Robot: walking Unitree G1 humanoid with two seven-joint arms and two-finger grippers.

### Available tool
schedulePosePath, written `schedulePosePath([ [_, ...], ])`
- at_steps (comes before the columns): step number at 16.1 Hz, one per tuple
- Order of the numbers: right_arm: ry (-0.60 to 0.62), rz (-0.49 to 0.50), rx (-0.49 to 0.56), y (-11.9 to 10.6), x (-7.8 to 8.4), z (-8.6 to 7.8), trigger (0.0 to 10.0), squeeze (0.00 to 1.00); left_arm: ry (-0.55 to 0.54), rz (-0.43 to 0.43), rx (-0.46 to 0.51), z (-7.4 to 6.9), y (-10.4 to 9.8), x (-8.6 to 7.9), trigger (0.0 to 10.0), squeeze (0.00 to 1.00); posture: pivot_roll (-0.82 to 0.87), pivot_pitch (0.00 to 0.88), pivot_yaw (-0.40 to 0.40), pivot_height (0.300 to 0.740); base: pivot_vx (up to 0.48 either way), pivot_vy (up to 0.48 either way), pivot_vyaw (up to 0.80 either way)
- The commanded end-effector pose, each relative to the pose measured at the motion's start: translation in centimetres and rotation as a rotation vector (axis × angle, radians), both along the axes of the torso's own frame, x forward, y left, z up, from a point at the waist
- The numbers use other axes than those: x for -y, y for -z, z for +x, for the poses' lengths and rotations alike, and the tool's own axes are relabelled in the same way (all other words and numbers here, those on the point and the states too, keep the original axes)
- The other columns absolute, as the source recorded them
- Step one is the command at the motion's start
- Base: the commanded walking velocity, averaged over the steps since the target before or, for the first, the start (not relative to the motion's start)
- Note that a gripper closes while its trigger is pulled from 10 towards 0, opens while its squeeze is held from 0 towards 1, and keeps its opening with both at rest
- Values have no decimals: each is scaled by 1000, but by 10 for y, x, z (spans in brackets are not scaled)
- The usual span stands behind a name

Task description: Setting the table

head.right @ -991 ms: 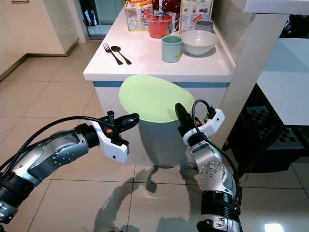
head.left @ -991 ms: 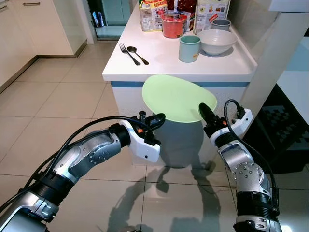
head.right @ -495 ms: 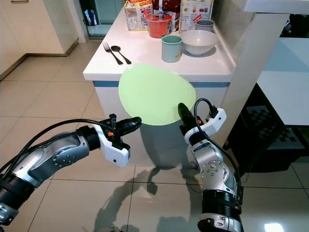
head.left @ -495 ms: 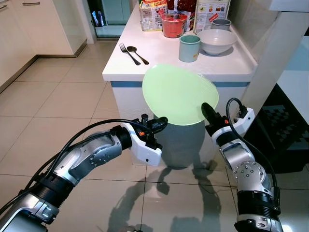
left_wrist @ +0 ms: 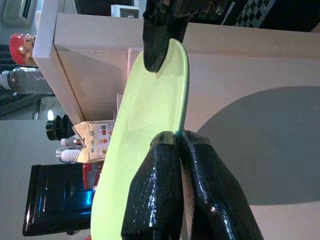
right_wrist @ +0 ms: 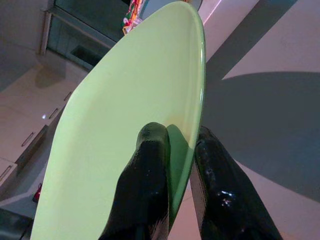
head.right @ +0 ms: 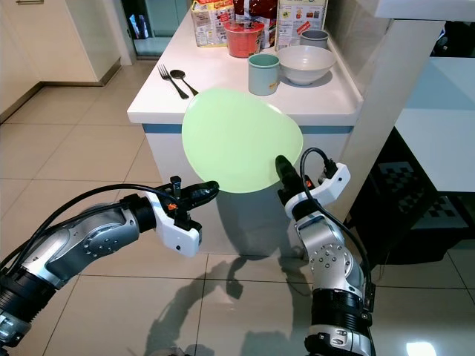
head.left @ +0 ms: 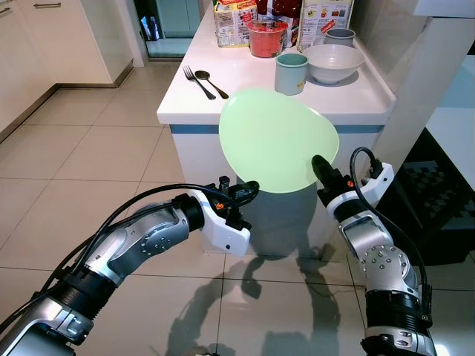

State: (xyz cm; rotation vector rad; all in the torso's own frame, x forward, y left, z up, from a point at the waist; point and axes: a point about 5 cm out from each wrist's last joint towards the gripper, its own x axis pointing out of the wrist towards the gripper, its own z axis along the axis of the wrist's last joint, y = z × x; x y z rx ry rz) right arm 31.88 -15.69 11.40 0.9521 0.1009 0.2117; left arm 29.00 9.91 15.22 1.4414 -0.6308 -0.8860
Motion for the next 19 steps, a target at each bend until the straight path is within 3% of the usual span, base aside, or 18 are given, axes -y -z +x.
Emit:
schedulePosePath([
  [1, -3, -41, -106, 21, 1, -7, 0, 0, 14, -157, 115, 3, -39, 4, 10000, 0, 89, 0, 35, 740, 0, 0, 0],
  [3, -3, -34, -102, 20, 1, -6, 0, 0, 5, -191, 94, 4, -41, 4, 10000, 0, 90, 0, 33, 740, 0, 0, 0],
  [6, -17, -54, -83, 16, 0, -6, 0, 0, -63, -329, -38, 8, -42, 1, 10000, 0, 90, 0, 33, 740, 0, 0, 0],
  [13, -21, -73, -88, 20, -2, -8, 0, 0, -154, -482, -213, 17, -49, -3, 10000, 0, 89, 0, 37, 740, 0, 0, 0],
  [14, -22, -73, -89, 20, -2, -9, 0, 0, -159, -484, -222, 17, -49, -4, 10000, 329, 89, 0, 38, 740, 0, 0, 0],
  [15, -22, -75, -91, 21, -2, -9, 0, 0, -164, -477, -221, 18, -49, -5, 10000, 459, 89, 0, 38, 740, 0, 0, 0],
  [16, -22, -76, -91, 21, -2, -9, 0, 0, -171, -486, -221, 19, -50, -5, 10000, 396, 89, 0, 38, 740, 0, 0, 0],
  [17, -23, -77, -91, 21, -2, -9, 0, 0, -177, -480, -218, 20, -50, -5, 10000, 0, 87, 0, 37, 740, 0, 0, 0],
  [19, -23, -81, -90, 21, -2, -9, 0, 0, -181, -487, -241, 20, -50, -6, 0, 0, 86, 0, 37, 740, 0, 0, 0],
])
